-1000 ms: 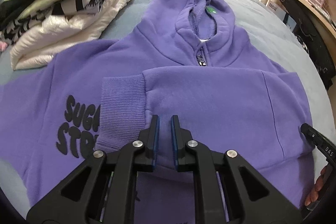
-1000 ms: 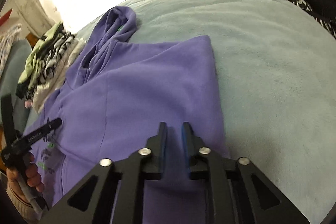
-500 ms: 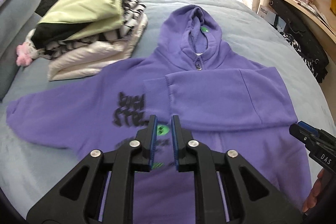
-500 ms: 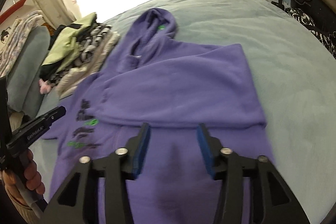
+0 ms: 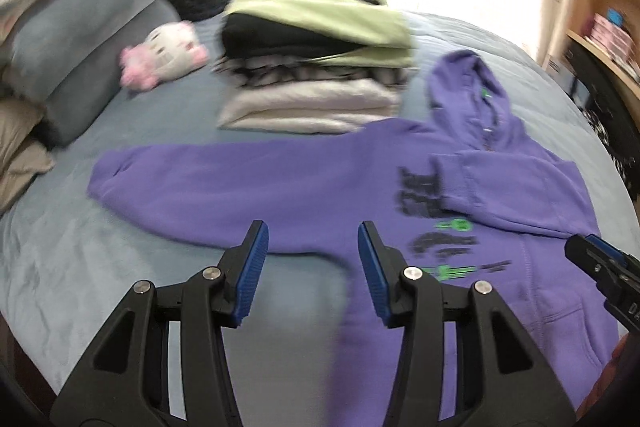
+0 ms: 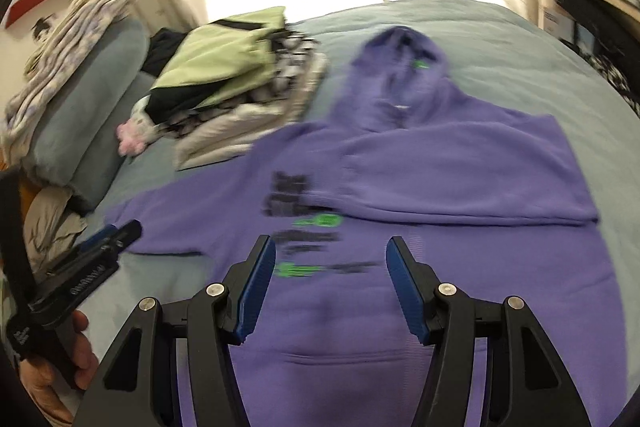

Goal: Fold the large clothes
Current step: 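Move the left tool to the other sleeve cuff and grasp it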

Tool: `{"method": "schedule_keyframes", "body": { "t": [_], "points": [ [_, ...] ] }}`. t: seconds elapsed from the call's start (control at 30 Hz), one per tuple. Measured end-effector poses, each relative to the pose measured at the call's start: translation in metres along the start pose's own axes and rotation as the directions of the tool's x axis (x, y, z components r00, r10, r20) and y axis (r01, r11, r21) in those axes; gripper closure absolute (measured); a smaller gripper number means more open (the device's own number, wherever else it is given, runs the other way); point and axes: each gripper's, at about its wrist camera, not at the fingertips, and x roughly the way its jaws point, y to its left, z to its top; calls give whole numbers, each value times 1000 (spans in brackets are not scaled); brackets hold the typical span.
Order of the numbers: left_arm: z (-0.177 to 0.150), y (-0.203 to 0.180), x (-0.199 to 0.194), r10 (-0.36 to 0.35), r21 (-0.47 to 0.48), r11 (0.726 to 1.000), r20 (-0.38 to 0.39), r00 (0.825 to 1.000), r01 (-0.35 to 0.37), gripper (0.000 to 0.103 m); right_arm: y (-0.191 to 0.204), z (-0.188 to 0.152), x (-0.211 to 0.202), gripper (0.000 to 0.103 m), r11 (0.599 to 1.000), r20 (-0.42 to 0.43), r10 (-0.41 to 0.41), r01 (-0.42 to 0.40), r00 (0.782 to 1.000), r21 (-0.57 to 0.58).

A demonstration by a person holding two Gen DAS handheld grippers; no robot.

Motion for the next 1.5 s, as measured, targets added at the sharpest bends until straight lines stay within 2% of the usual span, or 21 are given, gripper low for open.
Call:
{"method": "schedule_keyframes", "body": {
  "t": [0.1, 0.23, 0.47, 0.73, 0.87, 1.07, 1.17, 1.33, 1.5],
  "points": [
    [-4, 54, 9, -2, -59, 998, -25, 1000, 0, 57, 59, -2, 12, 44, 998, -16, 6, -7, 1000, -70],
    [-11, 127, 20, 0, -167, 986, -29, 1000, -5, 29, 133, -6, 40, 44, 988, -51, 12, -20, 999, -153],
    [-19, 227, 58, -6, -306, 952, -75, 997, -17, 27, 231, -7, 87, 44, 970, -72, 26, -43, 997, -241],
    [-30, 283, 108, -78, -426, 904, -117, 990, 20, 27, 279, -3, 171, 44, 954, -130, 16, -54, 991, -294],
    [-36, 289, 127, -96, -455, 890, -140, 985, 22, 27, 280, -3, 200, 44, 957, -155, 4, -49, 988, -287],
    [-37, 293, 137, -116, -478, 877, -115, 987, 47, 27, 273, -3, 225, 44, 957, -171, 17, -66, 985, -282],
    [-36, 306, 140, -155, -529, 843, -75, 985, 92, 27, 270, -3, 226, 44, 958, -173, 33, -81, 984, -277],
    [-37, 336, 149, -225, -640, 747, 16, 974, 183, 27, 274, -4, 219, 44, 951, -166, 70, -116, 984, -287],
    [-33, 357, 158, -218, -704, 675, 98, 971, 222, 27, 275, -8, 216, 44, 940, -161, 92, -139, 983, -311]
  ]
}}
